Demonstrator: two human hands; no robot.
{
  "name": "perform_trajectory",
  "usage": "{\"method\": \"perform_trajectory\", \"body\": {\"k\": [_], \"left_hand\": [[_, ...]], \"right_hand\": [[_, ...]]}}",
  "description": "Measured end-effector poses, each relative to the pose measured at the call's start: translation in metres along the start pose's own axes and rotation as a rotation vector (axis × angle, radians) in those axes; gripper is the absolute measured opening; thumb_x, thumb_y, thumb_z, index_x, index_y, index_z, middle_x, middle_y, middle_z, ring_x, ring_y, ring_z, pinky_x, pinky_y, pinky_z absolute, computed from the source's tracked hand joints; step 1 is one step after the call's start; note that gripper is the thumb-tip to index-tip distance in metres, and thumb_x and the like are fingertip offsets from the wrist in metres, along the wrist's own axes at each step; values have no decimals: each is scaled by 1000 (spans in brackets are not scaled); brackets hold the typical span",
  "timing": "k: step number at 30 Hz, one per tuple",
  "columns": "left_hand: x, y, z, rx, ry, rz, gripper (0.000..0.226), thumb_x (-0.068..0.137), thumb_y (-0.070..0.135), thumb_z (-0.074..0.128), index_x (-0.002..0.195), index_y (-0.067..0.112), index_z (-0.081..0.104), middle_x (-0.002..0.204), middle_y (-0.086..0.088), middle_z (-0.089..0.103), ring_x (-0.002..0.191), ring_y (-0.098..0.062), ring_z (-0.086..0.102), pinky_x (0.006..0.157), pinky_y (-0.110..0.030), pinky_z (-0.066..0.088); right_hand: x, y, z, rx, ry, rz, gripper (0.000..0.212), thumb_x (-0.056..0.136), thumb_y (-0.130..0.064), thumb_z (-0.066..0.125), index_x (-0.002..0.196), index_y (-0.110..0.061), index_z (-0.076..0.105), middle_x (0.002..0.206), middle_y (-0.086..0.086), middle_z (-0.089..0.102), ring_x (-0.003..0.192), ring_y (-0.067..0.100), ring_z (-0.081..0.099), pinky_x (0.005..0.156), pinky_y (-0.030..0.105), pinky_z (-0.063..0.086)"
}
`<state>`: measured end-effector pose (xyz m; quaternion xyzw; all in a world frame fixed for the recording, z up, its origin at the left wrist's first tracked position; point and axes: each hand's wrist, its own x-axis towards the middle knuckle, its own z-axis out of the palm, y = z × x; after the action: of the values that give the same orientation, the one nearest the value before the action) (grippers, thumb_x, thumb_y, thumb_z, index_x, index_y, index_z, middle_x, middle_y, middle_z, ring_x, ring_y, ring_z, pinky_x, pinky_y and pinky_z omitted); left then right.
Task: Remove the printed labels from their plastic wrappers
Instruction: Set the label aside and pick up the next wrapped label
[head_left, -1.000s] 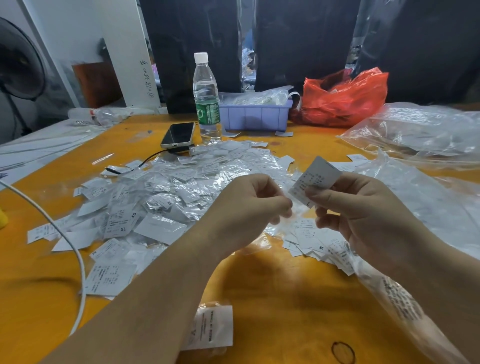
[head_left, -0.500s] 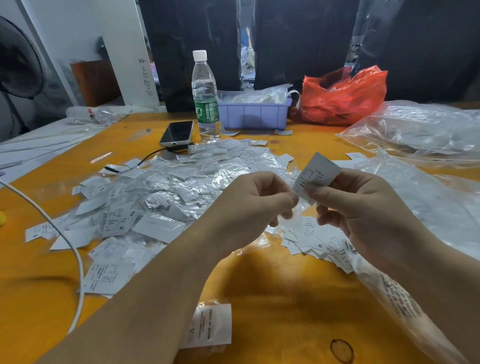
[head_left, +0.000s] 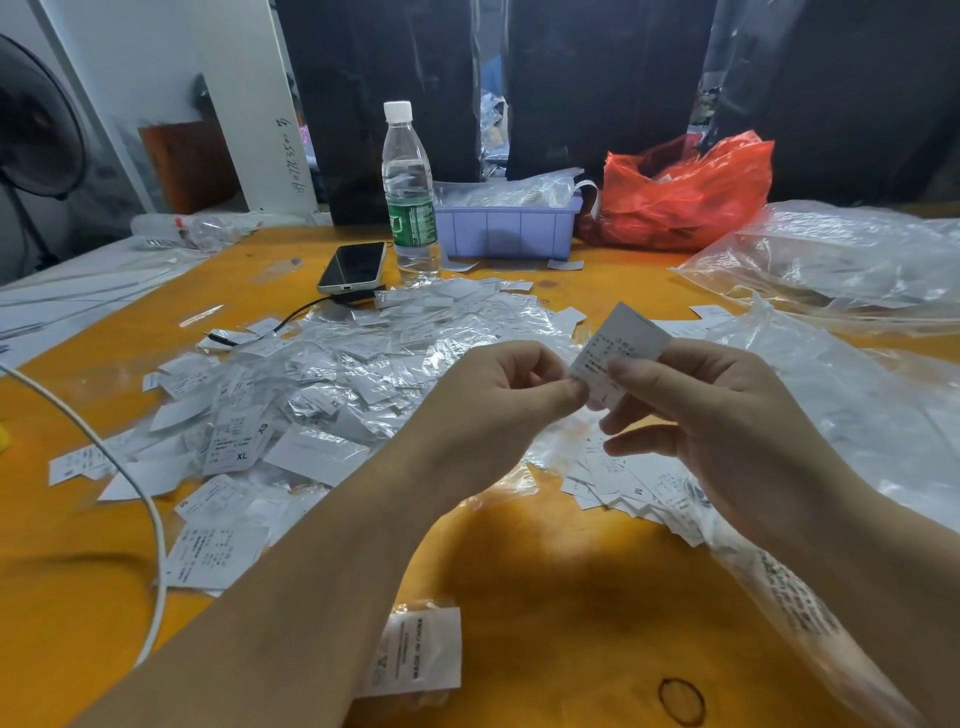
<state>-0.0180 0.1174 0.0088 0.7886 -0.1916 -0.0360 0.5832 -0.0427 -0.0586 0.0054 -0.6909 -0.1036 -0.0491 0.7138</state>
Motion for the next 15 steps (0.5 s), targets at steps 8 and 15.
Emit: {"method": "perform_trajectory", "body": {"k": [8, 15], "left_hand": [[1, -1, -1, -69, -56, -23, 16, 91, 17, 66, 75, 15, 66, 60, 9, 54, 51, 1, 46, 51, -9, 38], [2, -2, 2, -82, -75, -16, 7, 90, 16, 67, 86, 18, 72, 68, 6, 60, 56, 1, 51, 54, -11, 41]], "right_hand": [[1, 2, -1, -83, 58, -37, 10, 86, -14, 66, 86, -13, 76, 69, 1, 69, 66, 13, 61, 59, 27, 55], [-1, 3, 0, -83, 94, -59, 21, 70, -32, 69, 82, -17, 78, 69, 3, 70, 65, 14, 62, 59, 26, 52]]}}
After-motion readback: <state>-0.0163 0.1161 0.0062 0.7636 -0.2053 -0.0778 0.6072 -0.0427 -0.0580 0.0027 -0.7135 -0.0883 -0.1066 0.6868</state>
